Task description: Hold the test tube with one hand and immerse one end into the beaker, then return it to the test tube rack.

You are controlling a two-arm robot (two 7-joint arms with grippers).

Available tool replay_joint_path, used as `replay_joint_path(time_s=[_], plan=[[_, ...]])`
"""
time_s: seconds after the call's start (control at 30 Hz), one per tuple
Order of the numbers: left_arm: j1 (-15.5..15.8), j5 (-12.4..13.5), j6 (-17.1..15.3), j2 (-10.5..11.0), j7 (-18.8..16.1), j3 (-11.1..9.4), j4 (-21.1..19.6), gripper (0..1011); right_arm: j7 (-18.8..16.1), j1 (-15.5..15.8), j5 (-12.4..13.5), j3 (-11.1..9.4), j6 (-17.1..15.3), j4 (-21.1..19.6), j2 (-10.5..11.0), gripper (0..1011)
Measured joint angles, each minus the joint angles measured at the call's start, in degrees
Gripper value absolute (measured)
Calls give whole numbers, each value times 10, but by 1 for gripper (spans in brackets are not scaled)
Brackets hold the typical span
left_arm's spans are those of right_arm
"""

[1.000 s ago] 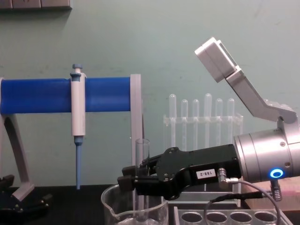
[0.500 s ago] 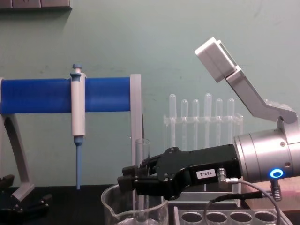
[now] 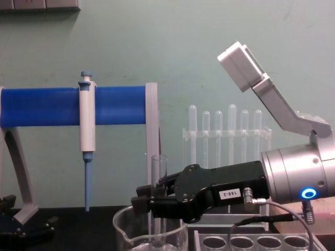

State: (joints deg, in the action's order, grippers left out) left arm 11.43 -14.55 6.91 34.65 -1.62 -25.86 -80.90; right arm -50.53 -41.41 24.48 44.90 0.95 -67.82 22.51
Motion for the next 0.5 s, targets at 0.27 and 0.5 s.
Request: replay_joint_path(time_s=[0.27, 0.5], plan=[[0, 0, 0, 0, 0, 0, 0, 1000, 0, 0, 0, 0, 0, 0, 0, 222], [0, 0, 0, 0, 0, 0, 0, 1000, 0, 0, 0, 0, 0, 0, 0, 222]])
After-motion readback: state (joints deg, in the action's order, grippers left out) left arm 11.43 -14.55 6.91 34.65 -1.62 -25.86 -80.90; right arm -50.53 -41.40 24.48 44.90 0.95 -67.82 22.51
